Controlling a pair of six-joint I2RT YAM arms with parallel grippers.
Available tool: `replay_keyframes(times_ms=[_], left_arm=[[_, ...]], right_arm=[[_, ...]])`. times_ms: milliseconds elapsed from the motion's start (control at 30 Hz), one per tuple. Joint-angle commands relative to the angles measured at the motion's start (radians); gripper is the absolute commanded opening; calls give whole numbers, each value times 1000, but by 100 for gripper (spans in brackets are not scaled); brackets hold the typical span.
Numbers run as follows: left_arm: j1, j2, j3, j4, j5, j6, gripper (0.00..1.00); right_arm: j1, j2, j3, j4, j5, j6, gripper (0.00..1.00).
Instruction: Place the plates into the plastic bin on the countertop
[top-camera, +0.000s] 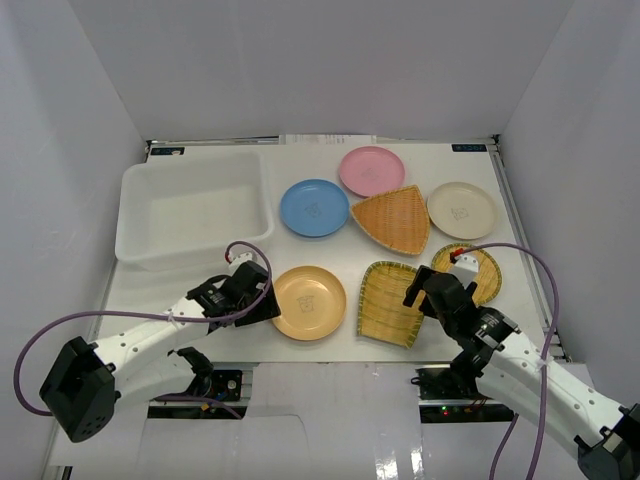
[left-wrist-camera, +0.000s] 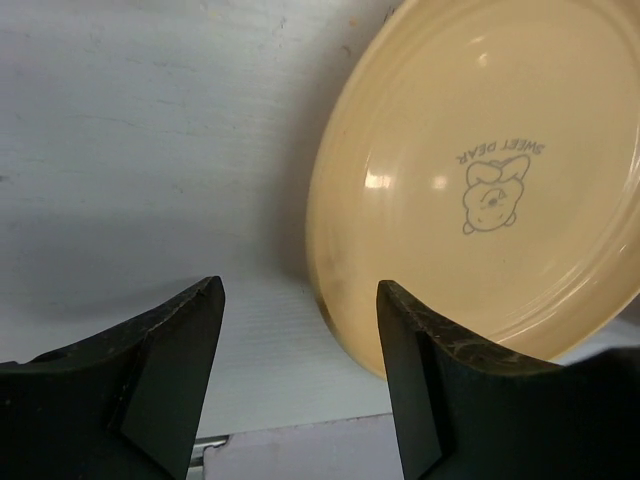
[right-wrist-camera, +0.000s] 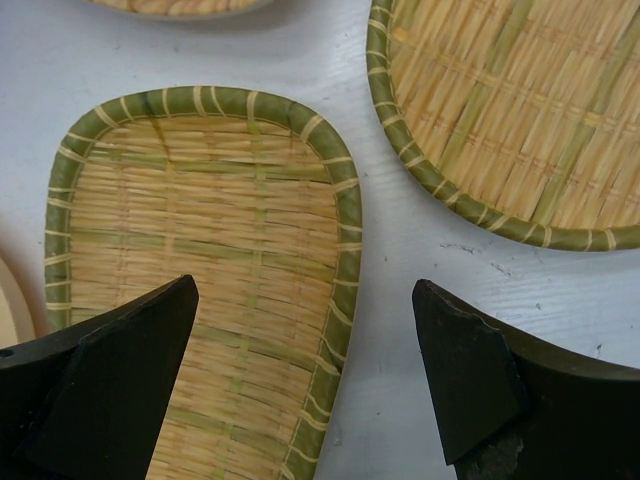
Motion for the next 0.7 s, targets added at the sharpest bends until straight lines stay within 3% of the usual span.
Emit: replay_keyframes(times_ms=[0, 200, 367, 400, 567, 667], left_arm=[[-5, 1, -7, 66, -79, -16, 72], [-10, 44, -47, 120, -75, -28, 68], [-10, 50, -62, 127, -91, -25, 45], [-11, 47, -60, 129, -92, -16, 33], [-11, 31, -33, 83, -82, 7, 1], [-13, -18, 1, 22, -51, 24, 0]], right_arm=[[-9, 9, -38, 5, 6, 59, 94], [-31, 41, -145, 154, -78, 85, 92], [-63, 98, -219, 290, -112, 91, 81], [-68, 104, -227, 310, -118, 91, 79], [-74, 89, -257, 378, -135, 120, 61], [-74, 44, -271, 373, -162, 129, 49]])
